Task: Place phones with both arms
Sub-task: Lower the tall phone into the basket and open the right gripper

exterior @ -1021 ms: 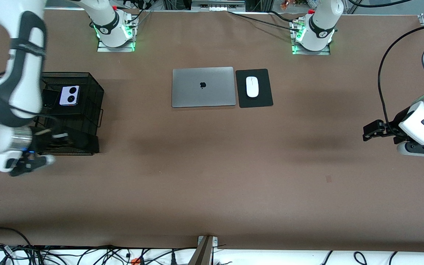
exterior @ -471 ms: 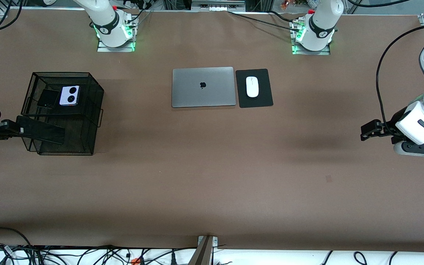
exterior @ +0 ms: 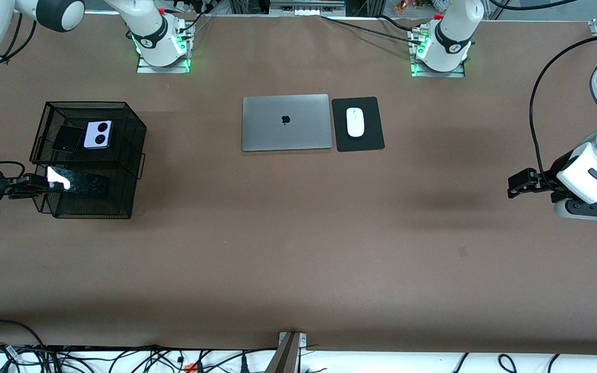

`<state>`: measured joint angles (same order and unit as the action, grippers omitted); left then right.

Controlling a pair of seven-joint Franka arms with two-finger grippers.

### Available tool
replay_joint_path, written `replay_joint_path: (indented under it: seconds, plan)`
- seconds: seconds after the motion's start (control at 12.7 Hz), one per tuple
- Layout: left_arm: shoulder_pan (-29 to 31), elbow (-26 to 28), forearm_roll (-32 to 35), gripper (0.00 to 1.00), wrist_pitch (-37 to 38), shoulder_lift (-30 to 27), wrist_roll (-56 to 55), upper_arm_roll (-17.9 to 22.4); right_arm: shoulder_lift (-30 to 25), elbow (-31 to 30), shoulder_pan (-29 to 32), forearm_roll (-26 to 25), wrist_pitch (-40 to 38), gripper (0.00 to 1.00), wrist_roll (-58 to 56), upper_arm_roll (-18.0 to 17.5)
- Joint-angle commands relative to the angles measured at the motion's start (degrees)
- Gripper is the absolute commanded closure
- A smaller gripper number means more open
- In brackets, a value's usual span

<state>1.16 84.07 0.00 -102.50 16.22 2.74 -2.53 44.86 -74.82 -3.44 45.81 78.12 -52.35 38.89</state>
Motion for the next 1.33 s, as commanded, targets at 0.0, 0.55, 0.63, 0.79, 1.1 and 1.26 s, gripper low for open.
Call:
replay_joint_path:
  seconds: [0.0,0.55,0.63,0.79,1.1,1.26]
  plan:
    - [-0.19,0.92,0.62,0.0,0.28,-1.01,0.43,0.07,1.54,0.29,2.64,4.19,-2.01,0.9,-4.59,-0.57]
    - [-0.45,0.92,0.71,0.0,0.28,-0.92,-0.27,0.07,1.02,1.08,2.65,2.88,-2.71,0.0,-4.34,-0.14]
    - [-0.54,0.92,0.71,0.0,0.28,-0.92,-0.36,0.07,1.02,2.04,2.65,2.1,-2.45,0.0,-4.17,0.13]
    - [-0.54,0.92,0.71,0.0,0.28,-0.92,-0.36,0.07,1.02,3.62,2.47,0.17,-2.19,0.0,-3.9,1.62]
    - [-0.45,0.83,0.71,0.0,0.28,-0.92,-0.36,0.07,0.14,9.94,1.16,-6.95,-2.36,0.0,-2.67,2.59]
    - [-0.45,0.83,0.62,0.0,0.28,-0.92,-0.36,0.07,-0.74,11.45,-0.6,-9.23,-2.1,0.0,-2.49,2.85]
